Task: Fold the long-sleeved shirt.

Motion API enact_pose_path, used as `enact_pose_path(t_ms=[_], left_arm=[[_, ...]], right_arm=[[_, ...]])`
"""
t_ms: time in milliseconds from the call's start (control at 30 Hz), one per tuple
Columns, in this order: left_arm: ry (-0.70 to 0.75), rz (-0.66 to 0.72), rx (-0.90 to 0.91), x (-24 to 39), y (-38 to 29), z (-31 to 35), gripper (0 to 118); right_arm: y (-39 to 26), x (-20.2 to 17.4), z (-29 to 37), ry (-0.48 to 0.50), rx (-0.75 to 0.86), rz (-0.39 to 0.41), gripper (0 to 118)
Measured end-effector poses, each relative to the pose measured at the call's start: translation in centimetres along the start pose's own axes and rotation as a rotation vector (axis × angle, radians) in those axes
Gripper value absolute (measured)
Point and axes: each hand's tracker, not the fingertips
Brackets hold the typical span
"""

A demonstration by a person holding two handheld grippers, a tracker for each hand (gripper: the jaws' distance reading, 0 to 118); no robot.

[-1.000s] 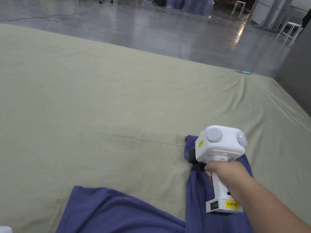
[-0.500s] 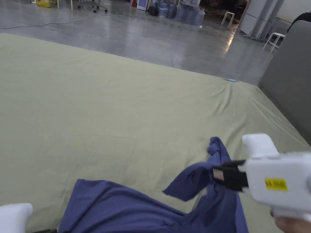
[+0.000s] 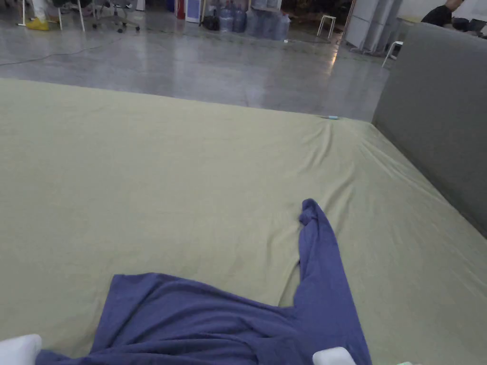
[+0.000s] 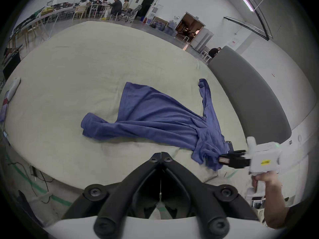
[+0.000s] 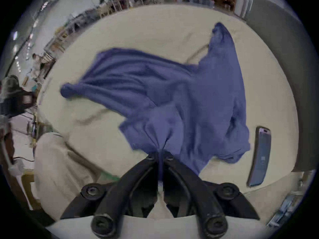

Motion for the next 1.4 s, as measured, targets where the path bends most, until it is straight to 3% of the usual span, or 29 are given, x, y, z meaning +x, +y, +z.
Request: enact_pose_path(t_ms=[133,300,333,367,400,433,533,633,667,700,733,800,900,1000,1033,1067,1100,1133,1200,1267,1333,1400], left_arm=[[0.005,0.007,-0.005,0.1,-0.1,0.2,0],[0.006,-0.004,-0.008,0.2,0.1,0.4,0],[0.005,-0.002,-0.008,0.2,0.2,0.4,0],[0.003,0.000,-0.007,0.3,0.2,0.4,0],[-0.001,0.001,-0.007,0.3,0.3,0.4,0],[-0.002,0.000,-0.007,0.4,0.3,0.4,0],[0.000,-0.011,-0.009,0.6,0.4,0.1,0],[0.000,-0.018,-0.013,0.8,0.6,-0.4,0],[0.001,-0.018,-0.015,0.7,0.7,-0.7,0],[0.002,-0.018,-0.016,0.7,0.7,-1.0,0],[0.005,-0.017,-0.017,0.8,0.8,-1.4,0],[0.009,-0.015,-0.027,0.8,1.0,-2.2,0],[0.012,0.004,-0.036,0.6,2.9,-4.1,0],[0.029,-0.009,0.021,0.1,6.8,-6.5,0],[0.059,0.001,0.037,-0.1,8.8,-7.8,13],[0.083,-0.007,0.056,-0.3,10.2,-8.7,48],[0.113,-0.041,0.072,-0.6,11.9,-10.2,104],[0.165,-0.070,0.062,-1.0,13.6,-12.1,118],[0.226,-0.079,0.134,-1.9,16.0,-15.1,117],[0.296,-0.099,0.036,-3.3,17.6,-18.4,115],[0.356,-0.094,-0.080,-4.6,18.0,-21.9,100],[0.386,-0.115,-0.130,-5.4,17.6,-24.2,76]], right_arm=[[0.4,0.8,-5.4,0.000,-0.122,-0.091,1],[1.1,3.1,-4.1,0.106,-0.126,-0.214,5],[1.1,3.2,-3.4,0.113,-0.114,-0.207,15],[0.9,3.0,-2.4,0.124,-0.103,-0.199,44],[0.8,2.9,-0.8,0.133,-0.069,-0.189,92],[0.6,2.8,1.3,0.141,0.030,-0.183,109],[-0.9,1.9,7.1,0.185,0.266,-0.139,118],[-1.9,1.0,10.6,0.160,0.328,-0.114,115],[-2.3,0.7,11.1,0.143,0.336,-0.113,104],[-2.7,0.2,11.5,0.108,0.371,-0.101,47],[-3.0,-0.4,11.4,0.069,0.381,-0.084,0],[-3.5,-1.3,10.4,0.046,0.340,-0.109,0],[-3.4,-0.8,8.8,0.215,0.302,-0.171,0],[-3.1,-0.4,7.6,0.229,0.276,-0.214,0],[-3.1,-0.4,7.7,0.206,0.272,-0.215,0],[-3.0,-0.3,7.6,0.190,0.269,-0.216,0],[-3.0,-0.1,7.5,0.172,0.270,-0.217,0],[-3.0,0.2,7.5,0.164,0.270,-0.218,0],[-3.1,0.9,7.8,0.152,0.268,-0.228,0],[-3.2,1.8,7.8,0.128,0.261,-0.241,0],[-3.3,3.3,7.6,0.083,0.236,-0.273,0],[-3.3,4.7,7.3,0.059,0.225,-0.310,0]])
